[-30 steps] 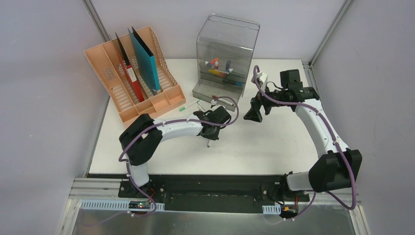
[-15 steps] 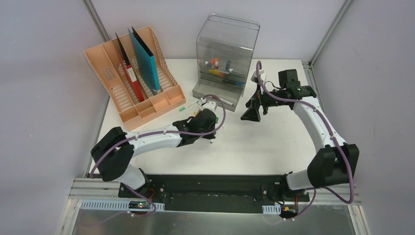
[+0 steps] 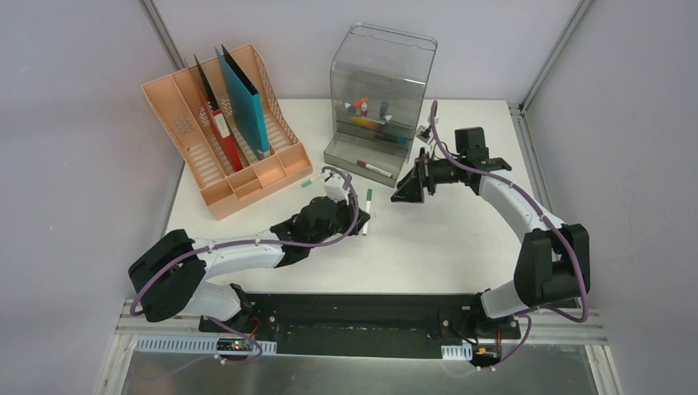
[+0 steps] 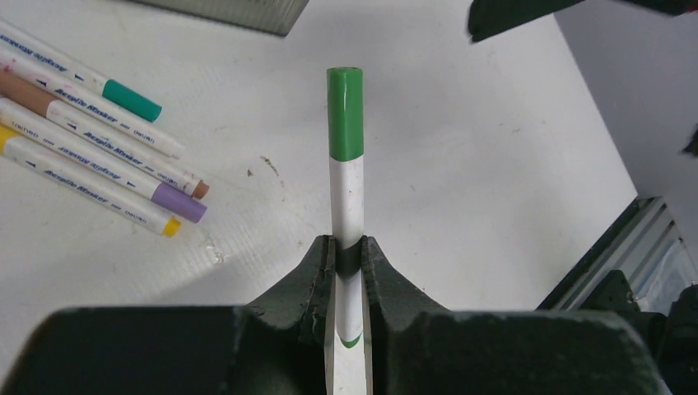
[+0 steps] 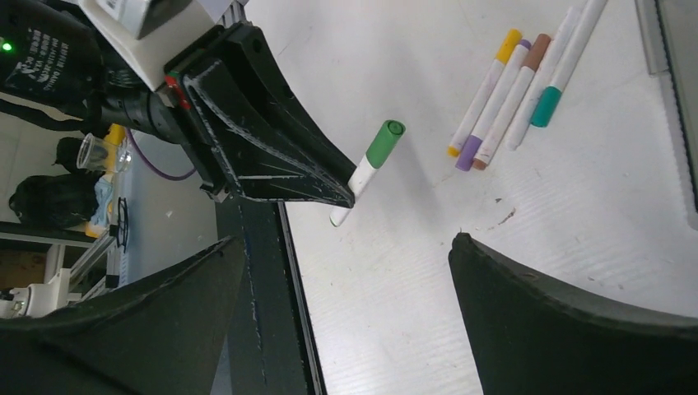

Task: Organize the desk
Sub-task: Pick up the stationery from the center of the board.

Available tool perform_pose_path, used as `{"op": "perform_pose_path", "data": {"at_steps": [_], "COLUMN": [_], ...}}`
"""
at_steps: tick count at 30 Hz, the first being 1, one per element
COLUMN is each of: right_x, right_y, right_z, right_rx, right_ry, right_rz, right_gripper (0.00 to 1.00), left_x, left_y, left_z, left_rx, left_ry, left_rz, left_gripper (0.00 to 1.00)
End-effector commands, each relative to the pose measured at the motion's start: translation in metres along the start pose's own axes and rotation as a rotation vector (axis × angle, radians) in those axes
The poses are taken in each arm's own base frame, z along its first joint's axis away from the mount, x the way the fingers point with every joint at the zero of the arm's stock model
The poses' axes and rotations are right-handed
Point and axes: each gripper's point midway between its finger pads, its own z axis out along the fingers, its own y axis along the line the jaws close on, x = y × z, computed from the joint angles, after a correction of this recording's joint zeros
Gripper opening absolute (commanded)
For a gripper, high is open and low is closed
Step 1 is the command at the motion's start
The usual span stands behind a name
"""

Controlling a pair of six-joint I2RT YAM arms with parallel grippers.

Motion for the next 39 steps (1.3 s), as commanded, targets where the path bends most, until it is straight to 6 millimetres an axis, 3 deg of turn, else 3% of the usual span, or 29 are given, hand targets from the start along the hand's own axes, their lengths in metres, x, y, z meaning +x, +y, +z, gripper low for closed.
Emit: {"op": "perform_pose_path", "data": {"at_steps": [1,10,20,21,23,33,39], "right_x": [-0.019,-0.002,0.014,0.014,0.014,0.020,0.019], "right_y": [0.007,0.017,0.023,0.020,0.021,0.031,0.033], "right_z": [0.015,0.048,0.073,0.074,0.076,0.088,0.091], "right_rx": [-0.033,-0.111,-0.128,-0.106,-0.107,-0.157,-0.170], "right_ry": [-0.071,0.005,0.082,0.088,0.097,0.137,0.152], "right_rz": [-0.061,-0.054,0.003,0.034,0.044,0.076,0.097], "right_gripper": [0.99,0.99,0.99,0.88,0.80,0.48,0.33], "left_x": [-0.046,-0.067,-0.073,-0.074,-0.075,-0.078,-0.079], "left_y": [-0.030,-0.029,-0.031,-0.032,-0.031,-0.029,-0.027], "left_z": [-0.009,-0.018,-0.022,-0.023,-0.024,-0.027,-0.031], "left_rx": [0.117,0.146,0.169,0.174,0.175,0.185,0.194], "left_ry": [-0.182,-0.333,-0.367,-0.372,-0.379,-0.416,-0.436], "left_rz": [-0.062,-0.191,-0.232,-0.235,-0.241,-0.279,-0.308], "left_gripper": [0.00,0.00,0.00,0.00,0.00,0.00,0.00]}}
